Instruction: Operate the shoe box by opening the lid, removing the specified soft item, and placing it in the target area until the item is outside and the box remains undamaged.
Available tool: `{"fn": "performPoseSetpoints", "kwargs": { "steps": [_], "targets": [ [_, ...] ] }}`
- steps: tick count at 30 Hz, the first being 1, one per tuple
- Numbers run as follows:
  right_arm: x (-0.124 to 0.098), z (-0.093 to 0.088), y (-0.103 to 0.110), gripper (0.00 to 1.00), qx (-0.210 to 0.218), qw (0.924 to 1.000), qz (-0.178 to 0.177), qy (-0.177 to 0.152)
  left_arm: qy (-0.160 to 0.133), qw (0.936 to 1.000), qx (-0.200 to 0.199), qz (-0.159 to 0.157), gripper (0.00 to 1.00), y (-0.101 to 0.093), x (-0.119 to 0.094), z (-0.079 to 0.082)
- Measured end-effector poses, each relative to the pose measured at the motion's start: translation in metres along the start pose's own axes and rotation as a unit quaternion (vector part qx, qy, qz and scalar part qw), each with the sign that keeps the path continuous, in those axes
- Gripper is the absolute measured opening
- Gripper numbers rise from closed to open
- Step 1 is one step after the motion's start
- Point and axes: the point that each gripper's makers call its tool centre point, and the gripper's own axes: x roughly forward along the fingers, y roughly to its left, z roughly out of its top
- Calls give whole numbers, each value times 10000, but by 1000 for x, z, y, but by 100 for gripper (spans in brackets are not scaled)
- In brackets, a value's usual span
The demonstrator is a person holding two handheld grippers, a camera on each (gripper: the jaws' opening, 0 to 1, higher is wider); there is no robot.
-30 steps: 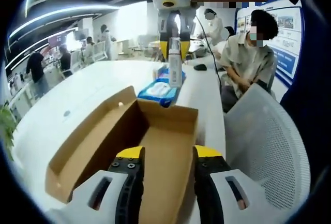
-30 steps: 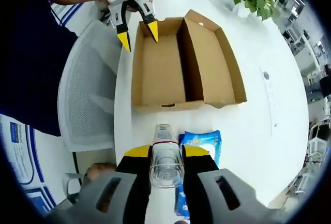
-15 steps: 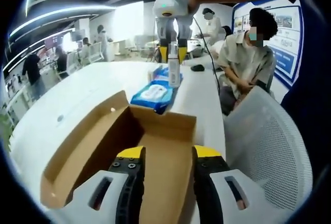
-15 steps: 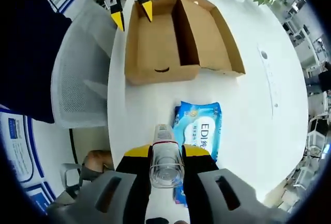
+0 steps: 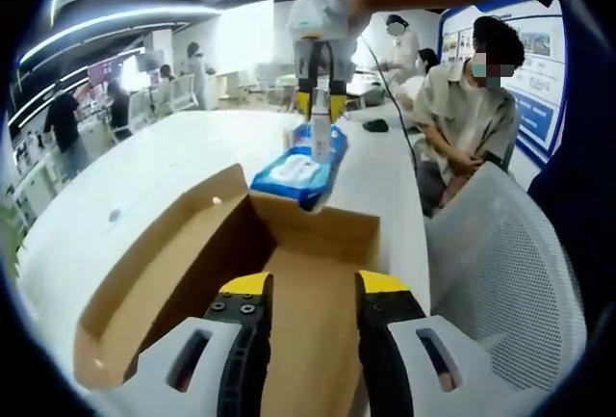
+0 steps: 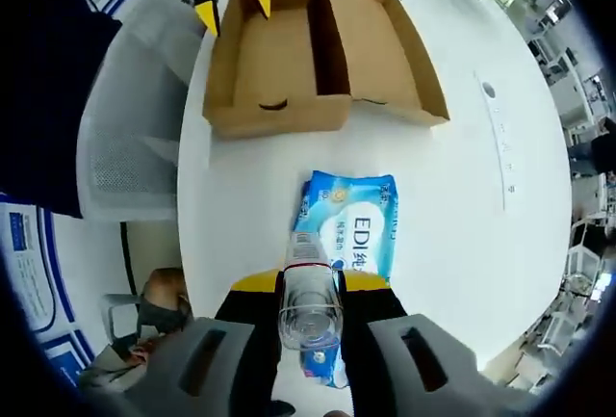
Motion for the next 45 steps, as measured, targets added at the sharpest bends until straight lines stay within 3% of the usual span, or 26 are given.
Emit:
{"fn": "performPoseSetpoints", "kwargs": {
  "steps": [7, 24, 27, 45],
  "targets": [
    [3, -2, -31, 20, -79, 9998, -125, 146, -21, 10000, -59, 10, 32, 5, 1, -1],
    [13, -9, -83, 20, -20, 9992, -247, 307, 55, 9999, -150, -34, 31, 11, 4, -9],
    [14, -10, -92, 20, -35, 9990, -285, 340, 204, 9997, -84, -68, 30, 10, 6, -15],
    [37, -12, -116, 20, -150, 9984, -284, 456, 194, 9997, -154, 41, 31, 20, 9, -12]
  ]
}}
